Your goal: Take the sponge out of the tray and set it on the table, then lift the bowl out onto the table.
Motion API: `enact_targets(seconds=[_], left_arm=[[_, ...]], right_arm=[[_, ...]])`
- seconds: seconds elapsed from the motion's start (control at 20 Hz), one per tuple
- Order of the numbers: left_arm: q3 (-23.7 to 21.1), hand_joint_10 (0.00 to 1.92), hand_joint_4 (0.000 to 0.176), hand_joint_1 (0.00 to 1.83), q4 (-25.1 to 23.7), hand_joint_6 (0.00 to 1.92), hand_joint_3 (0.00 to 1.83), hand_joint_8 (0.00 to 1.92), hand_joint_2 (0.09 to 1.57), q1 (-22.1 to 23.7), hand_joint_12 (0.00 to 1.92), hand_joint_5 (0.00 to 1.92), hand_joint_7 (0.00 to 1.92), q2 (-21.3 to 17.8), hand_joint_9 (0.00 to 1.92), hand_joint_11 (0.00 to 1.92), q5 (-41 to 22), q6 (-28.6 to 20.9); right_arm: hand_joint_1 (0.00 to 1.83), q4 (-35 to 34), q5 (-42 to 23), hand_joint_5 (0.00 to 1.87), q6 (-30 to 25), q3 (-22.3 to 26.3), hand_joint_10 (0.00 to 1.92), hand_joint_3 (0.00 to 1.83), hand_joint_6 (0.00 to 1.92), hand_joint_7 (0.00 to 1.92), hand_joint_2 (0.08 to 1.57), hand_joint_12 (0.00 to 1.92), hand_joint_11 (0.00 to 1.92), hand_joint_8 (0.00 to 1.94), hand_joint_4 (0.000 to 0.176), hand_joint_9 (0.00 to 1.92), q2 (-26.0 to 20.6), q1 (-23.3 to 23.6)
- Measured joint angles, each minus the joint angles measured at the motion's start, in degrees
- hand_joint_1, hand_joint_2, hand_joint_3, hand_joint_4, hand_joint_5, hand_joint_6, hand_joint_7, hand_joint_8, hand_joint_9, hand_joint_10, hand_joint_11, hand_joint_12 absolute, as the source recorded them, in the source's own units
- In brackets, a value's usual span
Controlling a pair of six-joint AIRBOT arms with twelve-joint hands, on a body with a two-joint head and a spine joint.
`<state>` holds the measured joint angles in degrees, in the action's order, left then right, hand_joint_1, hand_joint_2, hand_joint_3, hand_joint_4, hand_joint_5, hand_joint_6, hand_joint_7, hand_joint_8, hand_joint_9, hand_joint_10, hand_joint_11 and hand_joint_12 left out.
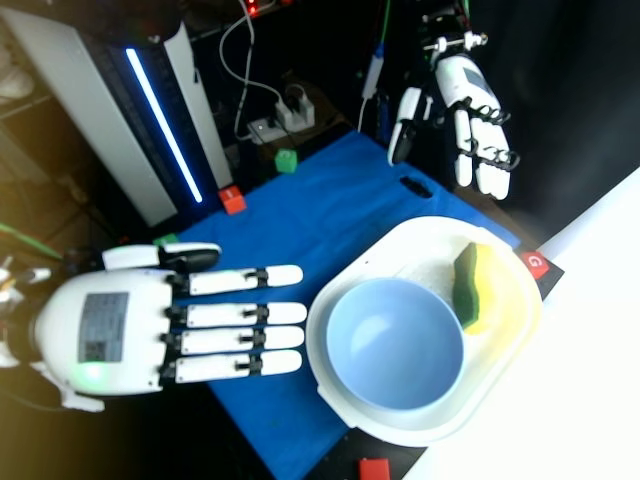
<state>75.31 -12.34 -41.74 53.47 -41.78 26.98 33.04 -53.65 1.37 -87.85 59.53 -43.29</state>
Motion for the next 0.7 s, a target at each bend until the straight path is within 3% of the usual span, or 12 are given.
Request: enact_targets(seconds=[0.05, 0.1, 0.2, 0.25, 0.35, 0.4, 0.45, 0.5, 0.55, 0.6, 0.65, 0.7], left_arm=[[0.4, 0.01, 0.115, 0.68, 0.1, 0.0, 0.0, 0.0, 0.96, 0.2, 0.56, 0.37, 0.25, 0.0, 0.19, 0.0, 0.1, 0.0], [0.4, 0.01, 0.127, 0.68, 0.5, 0.0, 0.0, 0.0, 0.96, 0.5, 0.55, 0.37, 0.26, 0.0, 0.19, 0.0, 0.3, 0.0], [0.4, 0.01, 0.109, 0.67, 0.0, 0.01, 0.0, 0.01, 0.99, 0.6, 0.09, 0.31, 0.22, 0.0, 0.13, 0.0, 0.5, 0.0], [0.4, 0.0, 0.1, 0.68, -0.1, 0.0, 0.01, 0.0, 1.0, 0.6, 0.02, 0.27, 0.18, 0.0, 0.07, 0.0, 0.6, 0.0], [0.5, 0.01, 0.104, 0.58, -0.1, 0.0, 0.01, 0.0, 1.01, 0.6, 0.01, 0.2, 0.17, 0.1, 0.07, 0.02, 0.8, 0.0], [0.7, 0.0, 0.123, 0.57, 0.0, 0.0, 0.01, 0.0, 1.0, 0.6, 0.01, 0.19, 0.16, 0.3, 0.07, 0.02, 0.8, 0.0], [1.2, 0.0, 0.154, 0.61, 0.0, 0.0, 0.0, 0.0, 0.99, 1.0, 0.01, 0.2, 0.16, 0.7, 0.06, 0.02, 1.0, 0.1], [1.6, 0.0, 0.162, 0.6, 0.0, 0.0, 0.0, 0.0, 0.99, 2.3, 0.0, 0.2, 0.17, 1.4, 0.06, 0.0, 2.0, 0.7], [2.6, 0.01, 0.151, 0.65, -0.1, 0.01, 0.0, 0.01, 0.99, 4.4, 0.01, 0.24, 0.19, 2.6, 0.09, 0.02, 3.3, 2.5], [3.6, 0.01, 0.123, 0.68, 0.1, 0.01, 0.0, 0.01, 0.98, 6.4, 0.05, 0.28, 0.24, 3.7, 0.15, 0.07, 4.4, 3.8], [5.3, 0.01, 0.094, 0.69, 0.0, 0.0, 0.0, 0.0, 0.98, 9.0, 0.09, 0.32, 0.28, 5.3, 0.21, 0.13, 6.2, 5.2], [7.8, 0.02, 0.083, 0.68, 0.0, 0.01, 0.0, 0.01, 0.99, 11.6, 0.12, 0.34, 0.31, 7.6, 0.25, 0.17, 8.2, 5.3]], right_arm=[[0.46, 0.2, 0.1, 0.43, 0.0, 0.0, 0.0, 0.01, 0.0, 0.21, 1.25, 0.46, 0.0, 0.0, 0.116, 0.14, 0.0, 0.0], [0.46, 0.2, 0.1, 0.43, 0.0, 0.0, 0.0, 0.01, 0.0, 0.21, 1.25, 0.46, 0.0, 0.0, 0.123, 0.14, 0.1, 0.0], [0.45, 0.2, 0.3, 0.43, 0.0, 0.0, 0.0, 0.0, 0.0, 0.21, 1.25, 0.46, 0.0, 0.0, 0.131, 0.14, 0.1, 0.0], [0.46, 0.3, 0.3, 0.44, 0.0, 0.0, 0.0, 0.0, 0.0, 0.21, 1.25, 0.47, 0.0, 0.0, 0.135, 0.15, 0.1, 0.0], [0.43, 0.3, 0.3, 0.43, 0.0, 0.0, 0.0, 0.01, 0.0, 0.2, 1.26, 0.45, 0.0, 0.0, 0.13, 0.14, 0.1, 0.0], [0.44, 0.3, 0.3, 0.43, 0.0, 0.0, 0.0, 0.01, 0.0, 0.2, 1.26, 0.45, 0.01, 0.0, 0.124, 0.15, 0.1, 0.0], [0.44, 0.3, 0.3, 0.43, 0.0, 0.0, 0.0, 0.01, 0.0, 0.21, 1.27, 0.45, 0.01, 0.0, 0.116, 0.15, 0.2, 0.0], [0.45, 0.3, 0.4, 0.43, 0.0, -0.2, 0.0, 0.01, 0.0, 0.2, 1.27, 0.45, 0.0, 0.0, 0.117, 0.14, 0.2, 0.0], [0.43, 0.3, 0.4, 0.43, 0.0, -0.3, 0.0, 0.0, 0.0, 0.21, 1.27, 0.45, 0.01, 0.0, 0.111, 0.14, 0.2, 0.0], [0.46, 0.3, 0.3, 0.44, 0.0, -0.3, 0.0, 0.0, 0.0, 0.21, 1.26, 0.44, 0.0, 0.0, 0.114, 0.14, 0.2, 0.0], [0.45, 0.2, 0.3, 0.43, 0.0, -0.3, 0.0, 0.0, 0.0, 0.21, 1.26, 0.44, 0.0, 0.0, 0.127, 0.14, 0.3, 0.0], [0.45, 0.3, 0.3, 0.43, 0.0, -0.3, 0.0, 0.0, 0.0, 0.2, 1.27, 0.44, 0.0, 0.0, 0.129, 0.13, 0.6, 0.0]])
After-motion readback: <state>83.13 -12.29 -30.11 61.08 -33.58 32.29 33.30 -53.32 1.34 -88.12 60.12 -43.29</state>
